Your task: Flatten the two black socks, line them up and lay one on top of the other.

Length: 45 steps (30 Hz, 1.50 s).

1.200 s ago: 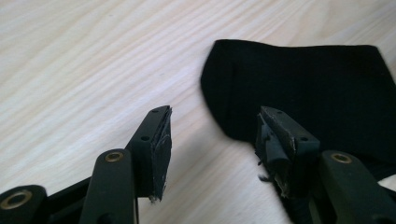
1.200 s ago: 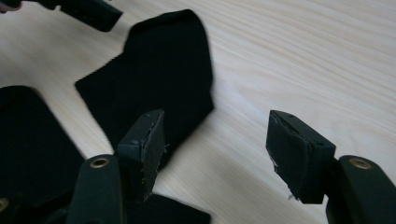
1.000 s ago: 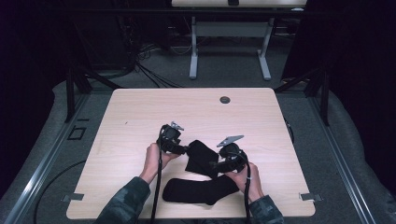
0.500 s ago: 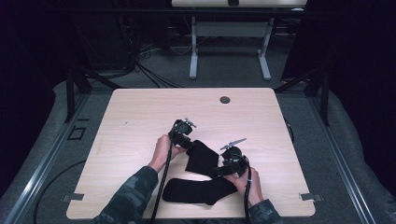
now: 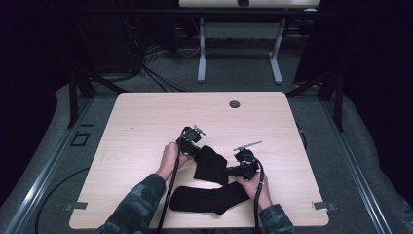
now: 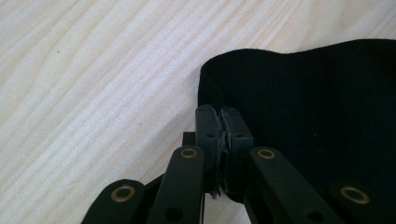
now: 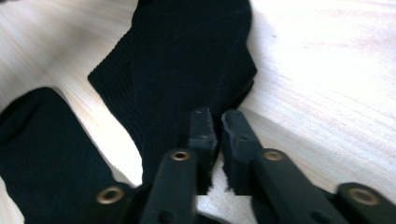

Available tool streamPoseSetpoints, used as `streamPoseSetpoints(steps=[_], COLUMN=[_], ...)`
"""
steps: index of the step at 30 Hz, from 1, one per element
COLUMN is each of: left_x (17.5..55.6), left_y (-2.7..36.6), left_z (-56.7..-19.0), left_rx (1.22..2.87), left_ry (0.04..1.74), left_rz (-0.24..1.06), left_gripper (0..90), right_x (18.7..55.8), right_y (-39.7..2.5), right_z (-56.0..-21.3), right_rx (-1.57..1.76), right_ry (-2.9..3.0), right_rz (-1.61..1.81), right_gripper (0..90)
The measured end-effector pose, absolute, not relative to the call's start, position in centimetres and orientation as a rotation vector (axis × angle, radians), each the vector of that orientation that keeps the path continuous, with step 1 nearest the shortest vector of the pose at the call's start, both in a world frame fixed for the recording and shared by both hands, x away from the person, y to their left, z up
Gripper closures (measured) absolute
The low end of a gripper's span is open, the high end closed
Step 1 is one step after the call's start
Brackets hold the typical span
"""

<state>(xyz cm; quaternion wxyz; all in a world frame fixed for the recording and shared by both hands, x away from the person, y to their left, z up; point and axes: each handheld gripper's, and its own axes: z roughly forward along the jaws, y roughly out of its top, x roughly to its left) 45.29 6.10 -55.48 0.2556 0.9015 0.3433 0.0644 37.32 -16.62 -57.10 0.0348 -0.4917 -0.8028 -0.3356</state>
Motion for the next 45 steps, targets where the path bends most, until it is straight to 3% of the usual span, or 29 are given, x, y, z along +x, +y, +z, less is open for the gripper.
streamPoseSetpoints(steps=[9,20,25,29,32,36,42,45], left_x=[44.0,42.0,41.1,41.1,41.0,40.7,40.5,40.4], left_y=[6.3,3.8,4.4,6.5,8.4,10.0,10.6,10.5], left_z=[-52.4,-47.8,-47.9,-50.5,-52.6,-53.9,-54.2,-54.6], left_rx=[2.326,2.208,2.191,2.217,2.207,2.188,2.187,2.224], left_ry=[0.887,0.82,0.848,0.92,0.996,1.041,1.043,1.042], left_rz=[0.181,0.136,0.111,0.068,0.026,0.004,0.014,0.014], left_gripper=[87.6,87.6,87.5,87.5,87.5,87.4,86.4,81.1], right_x=[36.6,34.3,32.8,33.3,34.7,35.0,35.6,36.3], right_y=[-17.8,-21.0,-19.7,-16.8,-15.7,-17.7,-21.4,-22.5], right_z=[-55.6,-48.3,-45.6,-48.0,-51.6,-52.1,-52.0,-53.2], right_rx=[-1.583,-1.771,-1.807,-1.647,-1.497,-1.579,-1.737,-1.786], right_ry=[-2.497,-2.723,-2.937,-2.966,-2.889,-2.784,-2.727,-2.73], right_rz=[-1.143,-1.214,-1.087,-0.99,-0.936,-1.039,-1.059,-0.99], right_gripper=[87.8,88.1,87.8,86.1,68.7,58.2,53.6,50.6])
